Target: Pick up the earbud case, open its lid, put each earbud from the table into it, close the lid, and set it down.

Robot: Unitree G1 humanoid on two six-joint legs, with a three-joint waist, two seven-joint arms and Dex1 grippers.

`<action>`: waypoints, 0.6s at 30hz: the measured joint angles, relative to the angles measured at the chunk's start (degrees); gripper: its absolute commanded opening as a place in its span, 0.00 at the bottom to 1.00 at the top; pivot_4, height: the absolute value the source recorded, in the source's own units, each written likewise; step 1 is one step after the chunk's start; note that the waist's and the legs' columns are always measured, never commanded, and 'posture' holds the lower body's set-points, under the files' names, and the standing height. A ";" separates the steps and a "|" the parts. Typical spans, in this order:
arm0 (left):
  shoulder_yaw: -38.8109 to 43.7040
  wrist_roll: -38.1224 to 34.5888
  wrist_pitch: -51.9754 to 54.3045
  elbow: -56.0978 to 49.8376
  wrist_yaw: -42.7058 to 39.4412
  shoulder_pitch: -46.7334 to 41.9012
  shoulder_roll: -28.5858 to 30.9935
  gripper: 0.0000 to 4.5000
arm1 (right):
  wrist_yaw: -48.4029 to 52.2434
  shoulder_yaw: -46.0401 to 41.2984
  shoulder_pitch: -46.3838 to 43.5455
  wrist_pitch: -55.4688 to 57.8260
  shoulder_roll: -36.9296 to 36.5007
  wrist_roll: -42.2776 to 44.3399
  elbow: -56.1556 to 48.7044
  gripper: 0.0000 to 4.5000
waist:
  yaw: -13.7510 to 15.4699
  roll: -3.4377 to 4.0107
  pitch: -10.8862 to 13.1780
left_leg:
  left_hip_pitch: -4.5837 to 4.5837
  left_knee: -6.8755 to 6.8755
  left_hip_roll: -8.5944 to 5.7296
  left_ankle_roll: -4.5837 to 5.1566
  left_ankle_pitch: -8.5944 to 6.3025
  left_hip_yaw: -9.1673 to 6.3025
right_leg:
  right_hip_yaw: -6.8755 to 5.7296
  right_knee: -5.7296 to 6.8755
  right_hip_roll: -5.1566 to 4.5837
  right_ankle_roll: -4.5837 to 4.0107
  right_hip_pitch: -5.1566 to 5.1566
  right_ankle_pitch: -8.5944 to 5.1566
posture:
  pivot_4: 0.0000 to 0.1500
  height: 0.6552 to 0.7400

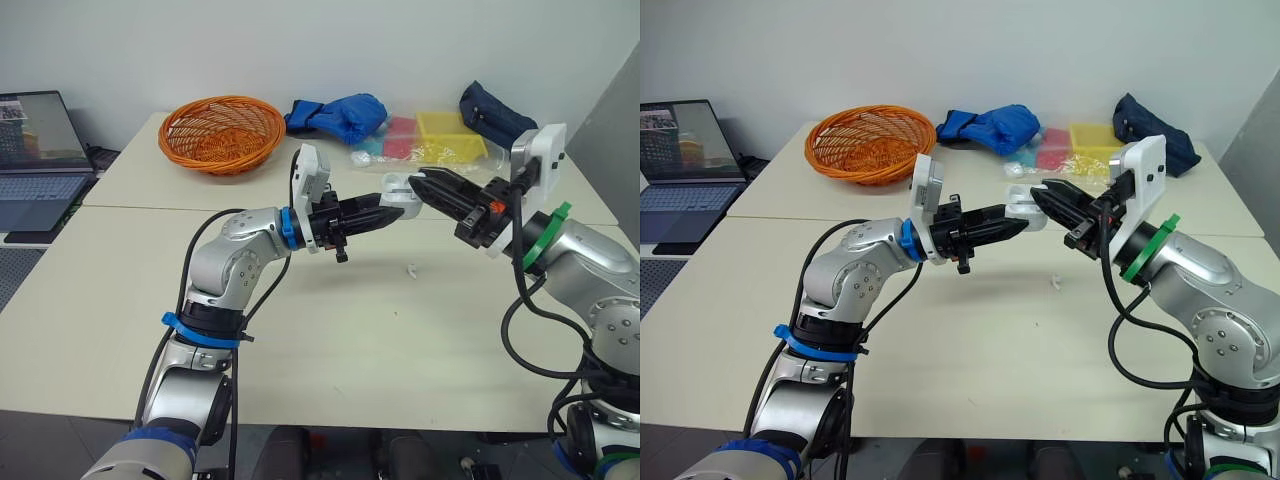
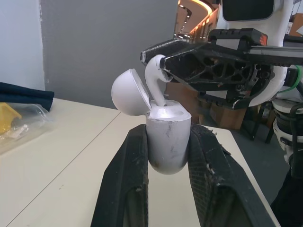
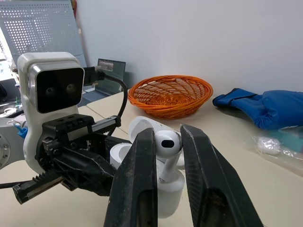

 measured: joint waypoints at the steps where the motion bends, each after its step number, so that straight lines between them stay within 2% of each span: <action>1: 0.00 -0.02 0.00 0.00 -0.01 -0.05 0.00 0.17 | 0.10 0.00 0.00 -0.13 -0.14 -0.03 0.00 0.09 | 0.00 0.00 0.00 | 0.00 0.00 0.00 0.00 0.00 0.00 | 0.00 0.00 0.00 0.00 0.00 0.00 | 1.00 1.00; 15: -0.02 -0.86 0.46 0.01 0.02 -0.82 -0.15 0.17 | 2.20 1.21 0.63 -2.45 -2.36 -2.40 -0.83 0.09 | 0.00 0.00 0.00 | -0.04 -0.01 0.01 0.00 0.00 -0.01 | -0.01 -0.03 0.00 0.03 -0.03 -0.02 | 1.00 1.00; 18: 0.02 -1.04 0.92 0.02 0.03 -0.85 -0.08 0.17 | 2.37 1.70 0.71 -2.82 -2.48 -2.73 -0.85 0.31 | 0.01 0.00 0.00 | -0.04 -0.01 0.00 0.00 0.00 -0.02 | -0.02 -0.03 0.00 0.03 -0.04 -0.02 | 1.00 1.00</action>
